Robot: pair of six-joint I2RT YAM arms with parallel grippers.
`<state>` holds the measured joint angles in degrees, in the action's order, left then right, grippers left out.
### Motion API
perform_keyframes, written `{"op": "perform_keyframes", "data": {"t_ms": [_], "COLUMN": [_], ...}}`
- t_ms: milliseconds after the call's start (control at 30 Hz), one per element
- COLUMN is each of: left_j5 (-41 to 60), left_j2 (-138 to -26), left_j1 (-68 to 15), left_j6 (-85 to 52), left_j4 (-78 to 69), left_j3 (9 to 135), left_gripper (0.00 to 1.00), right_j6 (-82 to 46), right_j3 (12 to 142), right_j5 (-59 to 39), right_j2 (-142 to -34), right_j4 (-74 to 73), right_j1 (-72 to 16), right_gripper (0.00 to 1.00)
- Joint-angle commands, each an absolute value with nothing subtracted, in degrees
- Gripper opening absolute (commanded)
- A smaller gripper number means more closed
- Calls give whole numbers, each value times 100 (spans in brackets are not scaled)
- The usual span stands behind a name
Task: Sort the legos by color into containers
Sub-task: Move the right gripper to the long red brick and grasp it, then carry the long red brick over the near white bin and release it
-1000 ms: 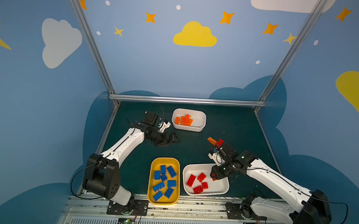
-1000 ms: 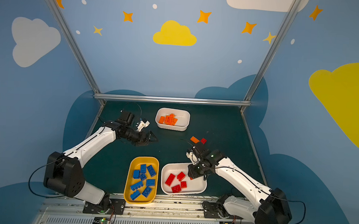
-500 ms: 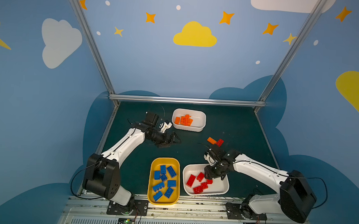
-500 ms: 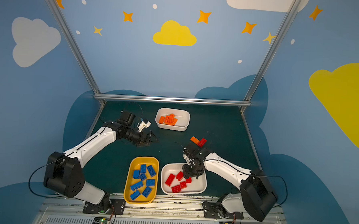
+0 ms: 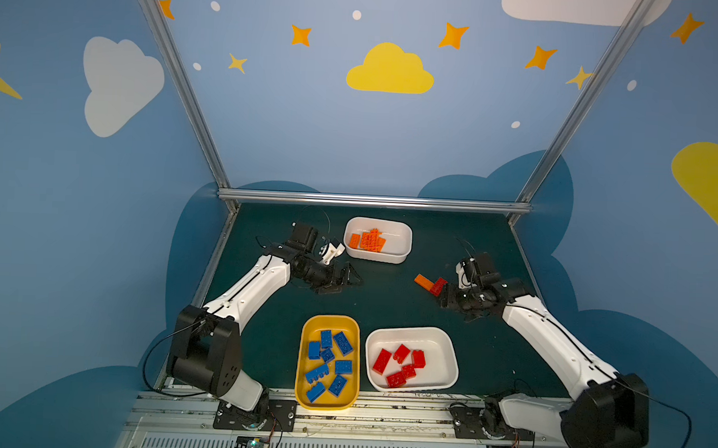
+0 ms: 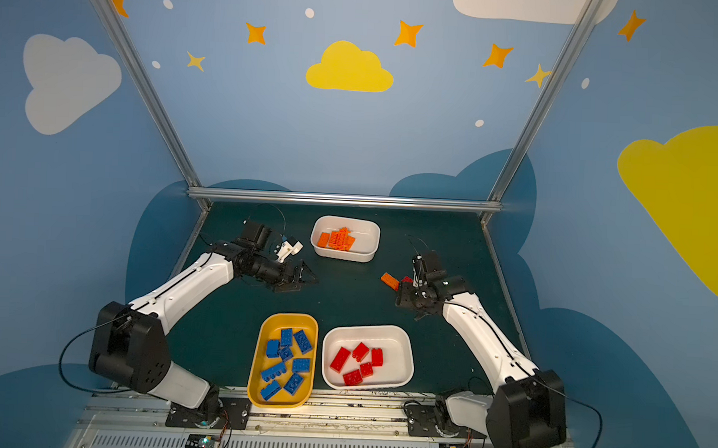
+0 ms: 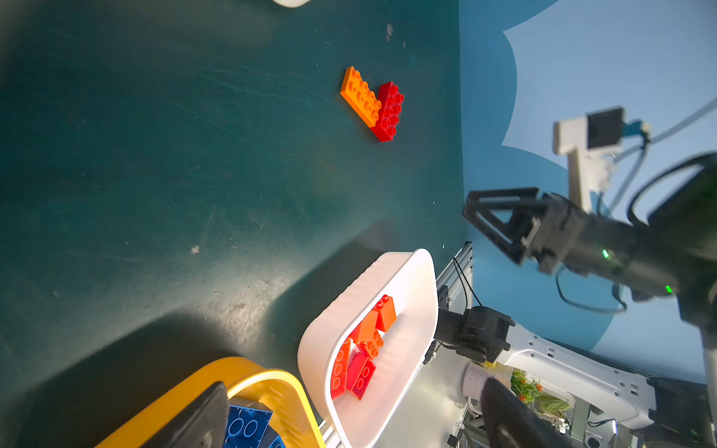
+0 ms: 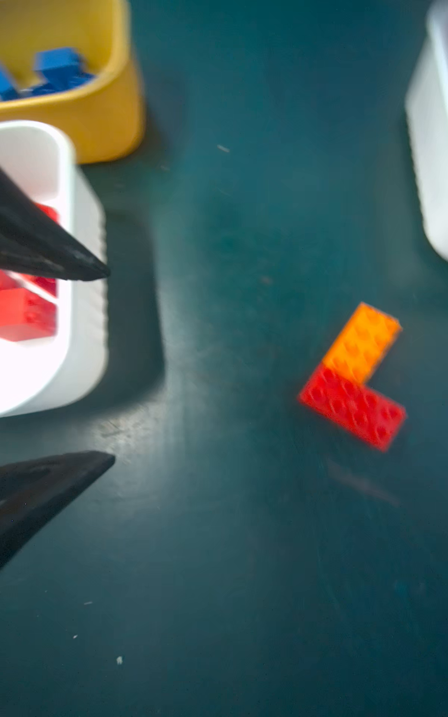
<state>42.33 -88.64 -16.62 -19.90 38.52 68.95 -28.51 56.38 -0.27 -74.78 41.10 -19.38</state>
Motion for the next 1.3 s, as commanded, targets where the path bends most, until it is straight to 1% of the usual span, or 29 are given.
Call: {"op": "perform_keyframes", "data": {"t_ms": [0, 133, 233, 333, 533, 700, 900, 1133, 1267], "left_j5": [4326, 4342, 4351, 4374, 4368, 4342, 4342, 4326, 4342], "left_j2": [-8965, -8998, -9016, -9035, -9029, -8966, -8925, -8797, -8725], "left_j1": [-1619, -1574, -1526, -1495, -1424, -1392, -1323, -1248, -1222], "left_j6": [-1841, -1796, -1784, -1743, -1670, -1634, -1547, -1493, -1486], "left_j4": [3990, 4008, 4008, 4023, 4052, 4056, 4121, 4142, 4119], "left_j3": [7114, 7146, 7128, 7113, 7041, 6920, 6849, 6710, 6602], "left_gripper": [100, 100, 100, 100, 100, 100, 100, 100, 100], "right_j6": [-3586, -4260, -4541, -4597, -4548, -4560, -4588, -4562, -4555], "right_j3": [5954, 6288, 6675, 7204, 7881, 7935, 8036, 8084, 8170], "right_j5": [217, 376, 91, -17, -159, -112, -133, -34, 96], "right_j2": [-7934, -8633, -9200, -9810, -10705, -11065, -11411, -11524, -11627], "right_j4": [3600, 3564, 3615, 3858, 4244, 4290, 4216, 4173, 4344], "right_j1": [-1726, -1550, -1380, -1323, -1213, -1213, -1290, -1312, -1318], "right_gripper": [70, 69, 69, 68, 65, 63, 59, 56, 51]}}
